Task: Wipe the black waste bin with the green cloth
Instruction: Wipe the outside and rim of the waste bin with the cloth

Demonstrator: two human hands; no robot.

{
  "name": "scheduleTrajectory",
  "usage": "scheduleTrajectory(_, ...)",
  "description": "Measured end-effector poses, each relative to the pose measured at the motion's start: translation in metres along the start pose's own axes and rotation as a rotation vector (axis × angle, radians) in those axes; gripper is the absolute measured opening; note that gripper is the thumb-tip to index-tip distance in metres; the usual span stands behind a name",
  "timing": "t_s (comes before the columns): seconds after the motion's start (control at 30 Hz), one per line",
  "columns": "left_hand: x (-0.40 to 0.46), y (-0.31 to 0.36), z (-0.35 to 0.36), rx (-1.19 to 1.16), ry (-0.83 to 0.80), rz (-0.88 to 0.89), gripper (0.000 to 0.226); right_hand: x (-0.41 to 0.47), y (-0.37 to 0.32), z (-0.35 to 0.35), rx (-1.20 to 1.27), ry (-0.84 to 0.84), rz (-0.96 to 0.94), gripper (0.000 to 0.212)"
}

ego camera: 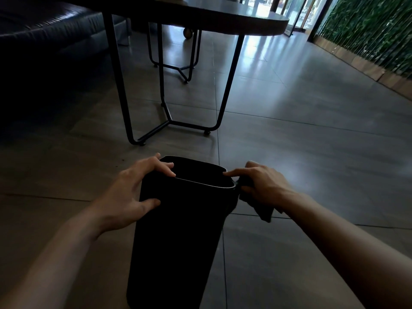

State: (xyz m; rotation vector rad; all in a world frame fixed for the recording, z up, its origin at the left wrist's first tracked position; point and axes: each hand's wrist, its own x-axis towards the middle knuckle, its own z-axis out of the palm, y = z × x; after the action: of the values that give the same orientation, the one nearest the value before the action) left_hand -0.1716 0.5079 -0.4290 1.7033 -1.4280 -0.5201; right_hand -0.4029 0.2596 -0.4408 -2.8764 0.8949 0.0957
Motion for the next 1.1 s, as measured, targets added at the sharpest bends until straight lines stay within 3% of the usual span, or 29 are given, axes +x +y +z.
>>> scheduleTrajectory(0.2,0.002,0.001,0.003,-0.044,0.017,-0.011,0.053,-0.003,-0.011,-0.007,-0.143,-0.052,-0.224,0.021)
scheduleTrajectory(0.37,0.004,0.008,0.006,-0.023,0.154,-0.02,0.045,-0.02,-0.026,-0.025,-0.085,0.017,-0.252,0.019)
scheduleTrajectory(0.5,0.007,0.016,0.01,-0.012,0.229,0.045,0.041,-0.023,-0.048,-0.044,-0.098,0.044,-0.206,0.027)
scheduleTrajectory(0.63,0.009,0.022,0.028,0.033,0.188,0.132,0.044,-0.017,-0.065,-0.049,-0.158,0.025,-0.101,0.03)
scheduleTrajectory(0.83,0.011,0.007,0.069,0.449,0.018,0.052,0.073,-0.001,-0.087,-0.041,-0.177,0.002,0.043,0.03)
scheduleTrajectory(0.97,0.012,-0.004,0.08,0.556,0.086,-0.007,0.074,-0.004,-0.099,-0.03,-0.14,0.099,0.024,0.03)
scheduleTrajectory(1.1,0.012,-0.01,0.075,0.514,0.101,-0.021,0.074,-0.021,-0.085,-0.022,0.138,0.322,0.003,0.035)
